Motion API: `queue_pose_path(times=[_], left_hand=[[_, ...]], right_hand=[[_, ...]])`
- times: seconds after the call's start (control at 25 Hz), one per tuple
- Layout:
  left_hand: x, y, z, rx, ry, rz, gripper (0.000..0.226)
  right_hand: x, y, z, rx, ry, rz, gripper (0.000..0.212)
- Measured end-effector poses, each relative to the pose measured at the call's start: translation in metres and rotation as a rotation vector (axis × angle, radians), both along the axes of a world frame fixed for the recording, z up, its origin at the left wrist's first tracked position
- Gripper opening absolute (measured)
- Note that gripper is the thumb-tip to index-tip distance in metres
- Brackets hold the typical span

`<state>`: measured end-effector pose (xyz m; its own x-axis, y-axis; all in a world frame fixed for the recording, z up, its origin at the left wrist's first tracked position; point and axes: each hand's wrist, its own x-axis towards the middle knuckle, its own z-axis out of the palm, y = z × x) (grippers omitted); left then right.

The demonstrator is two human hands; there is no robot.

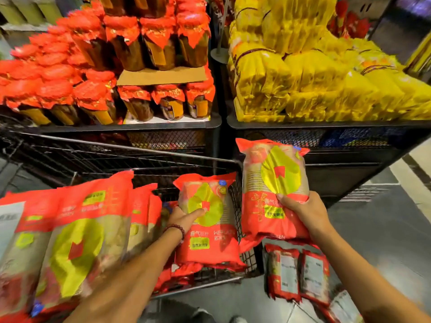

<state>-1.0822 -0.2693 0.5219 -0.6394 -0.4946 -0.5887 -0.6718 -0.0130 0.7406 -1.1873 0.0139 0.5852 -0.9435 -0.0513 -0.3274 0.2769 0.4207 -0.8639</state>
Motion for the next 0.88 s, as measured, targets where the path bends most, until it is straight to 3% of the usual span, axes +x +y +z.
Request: queue_pose_path(times=[0.08,0.12,0.2,0.28,0.52,0.6,0.68,0.76,0.88], left_hand=[[-0.003,0.011,-0.016,-0.014,-0.016,-0.022,0.061],[-0.006,0.015,-0.024,-0.032,-0.019,-0.042,0.064],[-0.011,0.017,-0.061,-0.031,-0.038,-0.083,0.103],[-0.016,0.017,-0.101,-0.024,-0.127,-0.062,0.118],[-0.026,0.031,-0.129,-0.044,-0.253,-0.068,0.093],[-0.026,0.033,-0.147,-0.012,-0.225,-0.105,0.104],[-0.025,0.033,-0.155,-0.121,-0.272,-0.231,0.117],[-0.030,0.031,-0.132,-0.430,-0.356,-0.534,0.116],[-0.051,0.021,-0.052,-0.908,-0.171,-0.737,0.113]], right_hand=[[-0.007,0.002,-0.010,0.022,-0.004,-0.023,0.065],[-0.011,0.006,-0.016,0.032,-0.003,-0.047,0.053],[-0.018,0.015,-0.025,0.048,0.005,-0.079,0.031],[-0.024,0.025,-0.035,0.052,0.016,-0.098,0.037],[-0.032,0.040,-0.063,0.048,0.023,-0.152,0.060],[-0.034,0.044,-0.070,0.057,0.030,-0.163,0.072],[-0.036,0.047,-0.076,0.062,0.032,-0.182,0.084],[-0.036,0.048,-0.072,0.069,0.037,-0.183,0.088],[-0.031,0.037,-0.049,0.044,-0.002,-0.153,0.094]])
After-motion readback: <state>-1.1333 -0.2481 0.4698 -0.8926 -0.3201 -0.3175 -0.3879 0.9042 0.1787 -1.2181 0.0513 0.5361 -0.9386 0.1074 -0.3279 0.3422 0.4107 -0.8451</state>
